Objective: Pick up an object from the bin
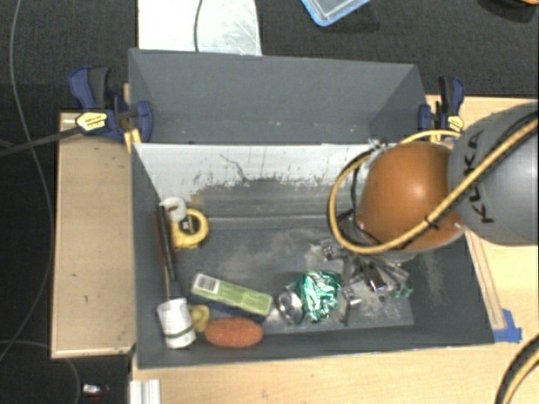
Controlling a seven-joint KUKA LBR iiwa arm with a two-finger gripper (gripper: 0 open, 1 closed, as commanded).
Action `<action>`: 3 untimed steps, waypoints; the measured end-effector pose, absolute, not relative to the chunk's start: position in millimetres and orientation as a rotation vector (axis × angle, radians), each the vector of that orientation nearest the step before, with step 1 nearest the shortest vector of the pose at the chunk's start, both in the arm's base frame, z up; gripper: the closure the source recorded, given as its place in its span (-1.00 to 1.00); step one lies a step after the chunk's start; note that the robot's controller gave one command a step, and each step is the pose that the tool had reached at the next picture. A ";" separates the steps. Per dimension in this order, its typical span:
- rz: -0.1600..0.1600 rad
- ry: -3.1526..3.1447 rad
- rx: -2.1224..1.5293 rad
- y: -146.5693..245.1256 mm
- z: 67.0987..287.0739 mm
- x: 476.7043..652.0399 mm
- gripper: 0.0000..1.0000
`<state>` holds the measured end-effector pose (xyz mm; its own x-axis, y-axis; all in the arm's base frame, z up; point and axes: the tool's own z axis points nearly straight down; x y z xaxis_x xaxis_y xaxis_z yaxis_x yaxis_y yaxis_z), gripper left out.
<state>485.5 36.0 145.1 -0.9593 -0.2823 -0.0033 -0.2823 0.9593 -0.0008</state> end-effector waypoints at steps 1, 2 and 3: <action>0.000 3.034 -0.744 22.7 72.9 491.2 -1.00; -0.001 3.051 -0.665 37.1 70.8 485.6 1.00; -0.001 3.053 -0.661 36.8 70.3 485.4 1.00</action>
Offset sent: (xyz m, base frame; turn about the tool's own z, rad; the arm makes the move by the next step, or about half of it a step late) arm -0.0006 0.0004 -0.0751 -0.1411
